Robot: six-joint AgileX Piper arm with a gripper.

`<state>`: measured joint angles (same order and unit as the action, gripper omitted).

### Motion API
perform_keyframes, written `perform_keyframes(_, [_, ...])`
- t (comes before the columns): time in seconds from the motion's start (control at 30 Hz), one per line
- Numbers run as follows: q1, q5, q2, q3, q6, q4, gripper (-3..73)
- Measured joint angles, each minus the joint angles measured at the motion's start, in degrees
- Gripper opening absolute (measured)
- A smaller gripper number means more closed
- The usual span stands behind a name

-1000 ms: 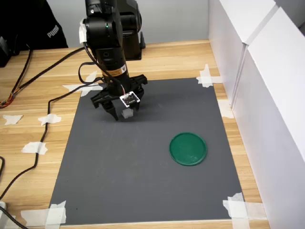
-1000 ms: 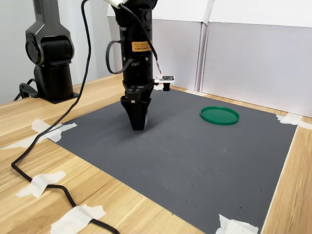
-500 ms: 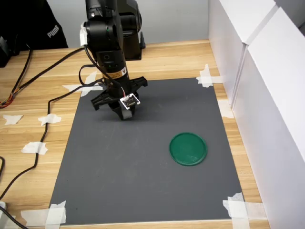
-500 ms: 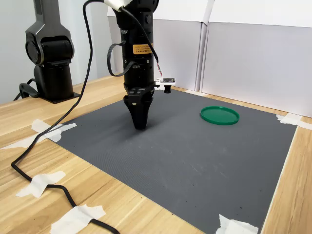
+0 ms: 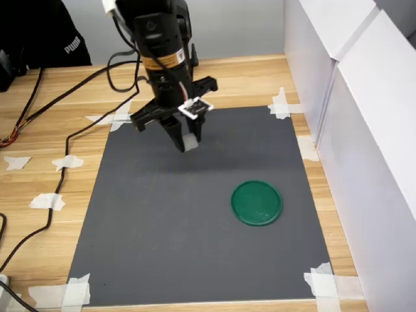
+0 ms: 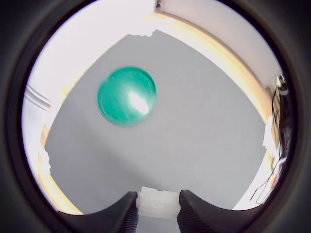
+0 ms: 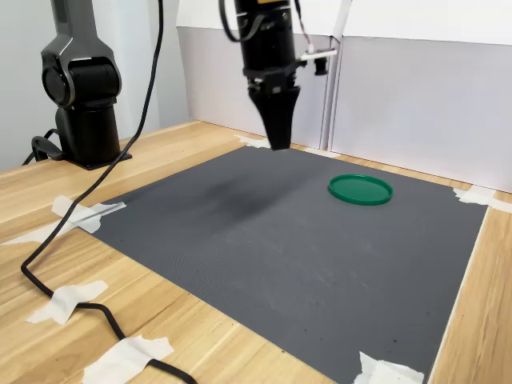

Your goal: Grasp a white terminal and put it on the green lid.

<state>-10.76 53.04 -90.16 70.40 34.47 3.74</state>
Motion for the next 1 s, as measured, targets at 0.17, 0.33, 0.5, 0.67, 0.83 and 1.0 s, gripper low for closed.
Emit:
perform_keyframes(0.17, [-4.68,0.45,-0.87,4.26,1.00,-0.30,30.8])
perform_keyframes(0.33, [-8.79,0.44,-5.92,6.45,1.48,-1.56,30.8])
perform_keyframes(0.5, [-11.08,-1.44,-12.00,8.54,1.81,-3.74,30.8])
perform_keyframes(0.67, [-12.05,-4.14,-16.16,9.59,1.81,-4.67,30.8])
perform_keyframes(0.83, [-12.24,-5.75,-18.44,9.65,1.85,-4.44,30.8])
perform_keyframes(1.0, [-12.24,-6.67,-19.53,9.65,1.85,-4.40,30.8])
